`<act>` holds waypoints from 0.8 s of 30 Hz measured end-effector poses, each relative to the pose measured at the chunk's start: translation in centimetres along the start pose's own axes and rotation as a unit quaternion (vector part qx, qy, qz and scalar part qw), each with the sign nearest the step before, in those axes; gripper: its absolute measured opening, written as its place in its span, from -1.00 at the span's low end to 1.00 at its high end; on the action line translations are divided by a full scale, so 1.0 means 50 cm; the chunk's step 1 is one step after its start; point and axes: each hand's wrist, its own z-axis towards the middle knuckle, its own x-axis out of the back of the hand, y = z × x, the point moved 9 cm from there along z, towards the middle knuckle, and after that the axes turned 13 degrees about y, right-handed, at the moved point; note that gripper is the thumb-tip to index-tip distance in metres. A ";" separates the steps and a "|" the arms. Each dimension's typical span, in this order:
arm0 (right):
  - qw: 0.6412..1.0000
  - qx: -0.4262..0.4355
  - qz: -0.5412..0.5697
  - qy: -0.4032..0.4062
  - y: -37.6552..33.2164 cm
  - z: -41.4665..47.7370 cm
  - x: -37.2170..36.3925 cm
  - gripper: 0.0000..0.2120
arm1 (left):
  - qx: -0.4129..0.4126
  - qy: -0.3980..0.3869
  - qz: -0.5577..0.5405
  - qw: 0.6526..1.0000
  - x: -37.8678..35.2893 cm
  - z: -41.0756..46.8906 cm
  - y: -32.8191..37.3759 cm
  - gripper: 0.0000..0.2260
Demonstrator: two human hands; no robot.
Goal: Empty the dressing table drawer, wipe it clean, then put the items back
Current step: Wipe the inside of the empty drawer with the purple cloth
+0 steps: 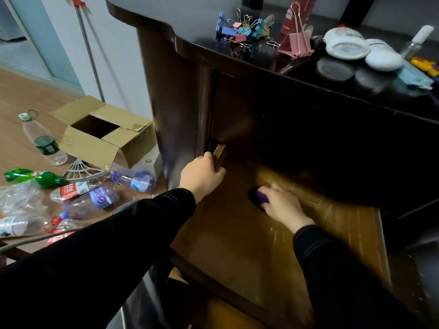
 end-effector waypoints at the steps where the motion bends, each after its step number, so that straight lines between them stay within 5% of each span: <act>1: 0.999 0.026 0.018 -0.006 -0.018 -0.024 -0.002 -0.59 | -0.001 0.000 -0.003 1.000 0.000 -0.001 -0.002 -0.74; 7: 0.985 0.128 0.067 -0.089 -0.058 -0.214 -0.048 -0.52 | -0.012 0.012 0.003 1.000 -0.010 0.010 0.002 -0.73; 15: 1.000 0.015 0.015 0.009 -0.003 -0.053 0.011 -0.60 | -0.011 0.019 0.007 1.000 -0.006 0.005 -0.003 -0.75; 24: 0.962 0.222 0.066 -0.146 -0.093 -0.234 -0.038 -0.55 | -0.008 0.019 0.000 1.000 -0.008 0.008 -0.007 -0.74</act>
